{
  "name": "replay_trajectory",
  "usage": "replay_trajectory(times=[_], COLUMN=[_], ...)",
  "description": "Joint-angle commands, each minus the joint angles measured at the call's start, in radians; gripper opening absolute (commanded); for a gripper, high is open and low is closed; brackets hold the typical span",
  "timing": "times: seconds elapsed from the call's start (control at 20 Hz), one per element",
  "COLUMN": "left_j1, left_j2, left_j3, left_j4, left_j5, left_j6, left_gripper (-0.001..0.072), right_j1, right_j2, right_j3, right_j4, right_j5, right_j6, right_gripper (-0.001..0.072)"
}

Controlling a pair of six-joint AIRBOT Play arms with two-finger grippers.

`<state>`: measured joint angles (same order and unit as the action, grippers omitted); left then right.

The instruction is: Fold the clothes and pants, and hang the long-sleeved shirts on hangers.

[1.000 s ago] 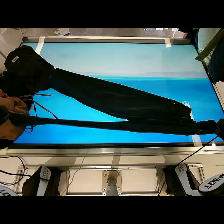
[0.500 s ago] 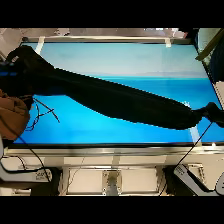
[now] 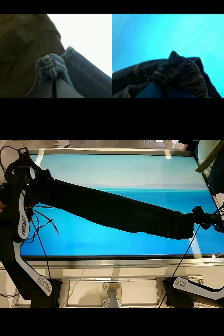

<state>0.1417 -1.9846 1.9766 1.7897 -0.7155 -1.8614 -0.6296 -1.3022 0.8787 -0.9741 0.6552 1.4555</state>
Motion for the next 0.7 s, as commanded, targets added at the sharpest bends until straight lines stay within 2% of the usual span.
replay_trajectory(times=[0.0, 0.05, 0.1, 0.15, 0.2, 0.35, 0.5, 0.65], left_j1=[-0.014, -0.017, -0.019, -0.018, -0.014, -0.011, -0.040, -0.113], left_j2=[-0.054, -0.054, -0.053, -0.052, -0.044, 0.037, 0.172, 0.301], left_j3=[0.027, 0.027, 0.034, 0.047, 0.056, 0.057, 0.057, 0.057], left_j4=[-0.008, -0.012, -0.018, -0.018, -0.018, -0.018, -0.018, -0.018], left_j5=[0.163, 0.194, 0.208, 0.206, 0.206, 0.170, 0.080, -0.065], left_j6=[-0.024, -0.024, -0.034, -0.069, -0.094, -0.086, 0.042, 0.200], left_gripper=[0.0013, 0.0140, 0.0397, 0.0549, 0.0570, 0.0569, 0.0567, 0.0567], right_j1=[0.043, 0.053, 0.060, 0.061, 0.060, 0.047, 0.008, -0.020], right_j2=[-0.039, -0.039, -0.039, -0.038, -0.038, -0.035, -0.013, 0.035], right_j3=[0.001, 0.001, 0.001, 0.002, 0.011, 0.093, 0.232, 0.340], right_j4=[0.093, 0.104, 0.113, 0.119, 0.123, 0.081, -0.046, -0.301], right_j5=[-0.161, -0.184, -0.196, -0.195, -0.172, -0.022, 0.249, 0.494], right_j6=[0.010, 0.010, 0.010, 0.010, 0.010, 0.010, 0.009, 0.010], right_gripper=[0.0060, 0.0061, 0.0160, 0.0413, 0.0516, 0.0513, 0.0512, 0.0512])
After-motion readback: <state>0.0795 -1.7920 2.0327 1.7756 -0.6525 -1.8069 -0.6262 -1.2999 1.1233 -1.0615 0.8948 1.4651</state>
